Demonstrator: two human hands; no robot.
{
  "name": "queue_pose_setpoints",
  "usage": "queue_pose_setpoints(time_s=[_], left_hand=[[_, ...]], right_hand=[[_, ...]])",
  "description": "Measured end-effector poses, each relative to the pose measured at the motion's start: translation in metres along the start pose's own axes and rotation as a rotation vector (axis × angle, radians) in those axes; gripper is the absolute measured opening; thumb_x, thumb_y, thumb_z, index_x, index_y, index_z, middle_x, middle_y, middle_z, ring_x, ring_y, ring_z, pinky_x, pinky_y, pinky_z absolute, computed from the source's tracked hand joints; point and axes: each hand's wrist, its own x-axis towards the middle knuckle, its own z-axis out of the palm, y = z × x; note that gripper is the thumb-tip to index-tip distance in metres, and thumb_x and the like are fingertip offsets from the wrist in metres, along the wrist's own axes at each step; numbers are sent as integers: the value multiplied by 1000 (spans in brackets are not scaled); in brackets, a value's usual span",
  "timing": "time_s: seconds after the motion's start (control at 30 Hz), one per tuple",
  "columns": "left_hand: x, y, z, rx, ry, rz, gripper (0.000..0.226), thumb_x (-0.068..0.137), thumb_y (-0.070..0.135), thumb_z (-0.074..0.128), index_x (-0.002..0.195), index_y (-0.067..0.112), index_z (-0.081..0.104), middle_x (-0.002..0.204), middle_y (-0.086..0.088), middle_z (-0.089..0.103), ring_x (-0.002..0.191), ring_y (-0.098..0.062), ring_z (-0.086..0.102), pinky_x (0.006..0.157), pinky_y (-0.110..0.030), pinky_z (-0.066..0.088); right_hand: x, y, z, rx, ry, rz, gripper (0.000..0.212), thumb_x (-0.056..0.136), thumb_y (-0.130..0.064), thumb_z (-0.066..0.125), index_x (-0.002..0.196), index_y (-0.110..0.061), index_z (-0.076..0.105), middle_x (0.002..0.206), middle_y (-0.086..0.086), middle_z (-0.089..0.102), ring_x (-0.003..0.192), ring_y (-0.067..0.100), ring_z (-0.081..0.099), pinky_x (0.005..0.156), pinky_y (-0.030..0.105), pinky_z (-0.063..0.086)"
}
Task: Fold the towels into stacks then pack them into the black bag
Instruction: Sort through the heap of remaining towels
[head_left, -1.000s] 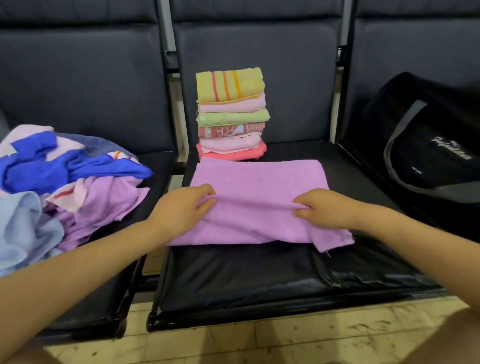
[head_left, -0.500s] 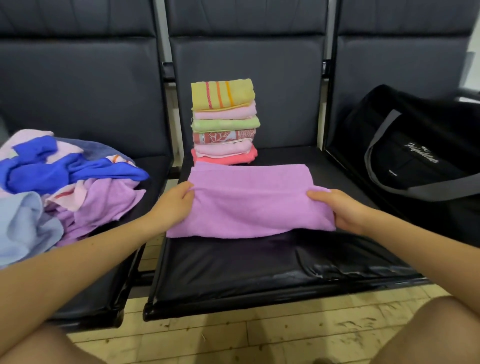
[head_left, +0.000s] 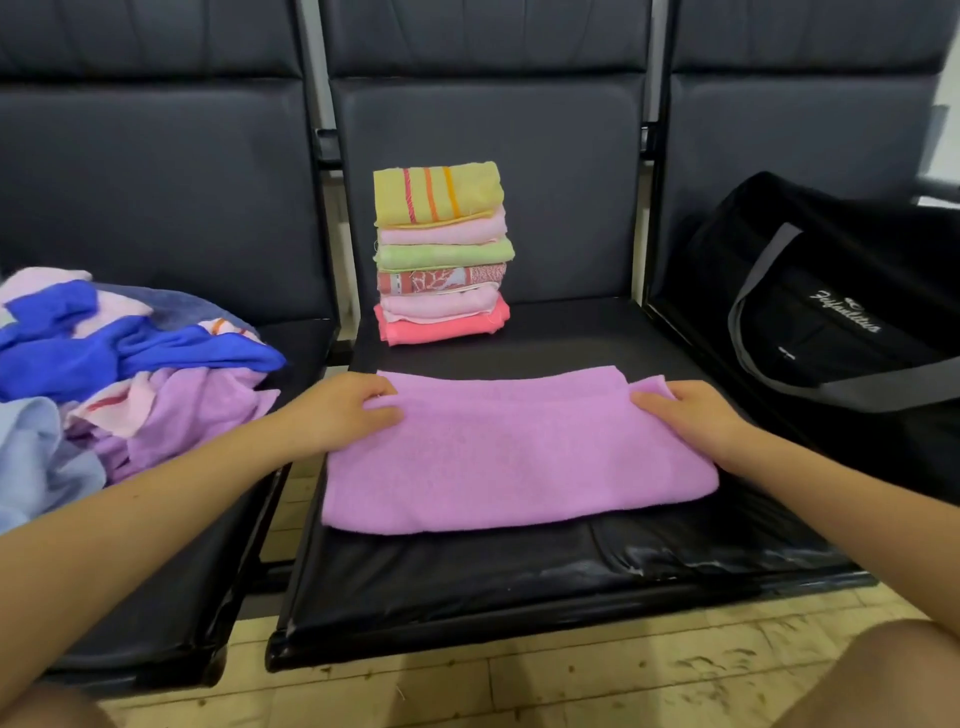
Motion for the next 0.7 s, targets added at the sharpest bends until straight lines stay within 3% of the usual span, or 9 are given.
queue_pose_setpoints(time_s=[0.07, 0.13, 0.23, 0.4, 0.47, 0.53, 0.6, 0.7], left_hand=[[15, -4, 1, -15, 107, -30, 10, 92, 23, 58, 91, 17, 65, 86, 5, 62, 81, -16, 57, 66, -19, 41], [31, -5, 3, -42, 181, -83, 14, 94, 20, 53, 93, 17, 67, 86, 4, 61, 82, -15, 56, 65, -16, 39], [55, -10, 7, -22, 263, -135, 17, 94, 21, 51, 95, 17, 68, 90, 2, 63, 84, -18, 57, 68, -27, 42], [72, -33, 22, 267, 224, -109, 19, 95, 26, 46, 102, 23, 64, 101, 1, 64, 87, -19, 57, 75, -34, 49], [72, -38, 29, 373, 189, -76, 20, 97, 27, 43, 106, 24, 61, 102, 1, 58, 89, -19, 56, 72, -34, 48], [74, -41, 31, 361, 214, -57, 20, 97, 26, 44, 110, 23, 59, 104, 1, 54, 92, -17, 54, 72, -34, 49], [77, -45, 30, 313, 244, -67, 21, 95, 24, 48, 114, 22, 58, 109, 0, 53, 95, -18, 54, 76, -35, 50], [74, -51, 30, 105, 258, -201, 28, 94, 19, 49, 121, 18, 56, 115, -7, 55, 96, -21, 57, 82, -34, 48]], right_hand=[[15, 0, 4, -38, 60, -33, 44, 90, -28, 61, 97, 15, 61, 86, 27, 64, 71, 21, 54, 65, 31, 40], [30, -4, 9, -87, 117, -57, 44, 91, -28, 59, 84, 15, 58, 71, 17, 54, 66, 21, 48, 60, 31, 35], [51, -10, 18, -176, 192, -119, 42, 93, -25, 56, 57, -6, 44, 59, 6, 43, 57, 18, 39, 53, 30, 27], [74, -14, 33, -377, 268, -167, 47, 97, -30, 50, 56, -21, 30, 59, -1, 36, 56, 17, 36, 49, 28, 22], [77, -11, 38, -565, 237, -148, 37, 98, -35, 47, 63, -24, 44, 80, 4, 48, 71, 22, 48, 54, 27, 34], [80, -6, 41, -723, 165, -133, 20, 97, -36, 48, 100, -22, 62, 111, 9, 50, 99, 27, 51, 68, 33, 47], [81, -1, 40, -791, 122, -135, 39, 96, -33, 51, 133, -19, 49, 127, 10, 45, 116, 27, 46, 76, 36, 48], [76, -5, 36, -730, 152, -78, 54, 94, -37, 55, 139, -14, 38, 132, 12, 47, 118, 30, 49, 75, 35, 45]])
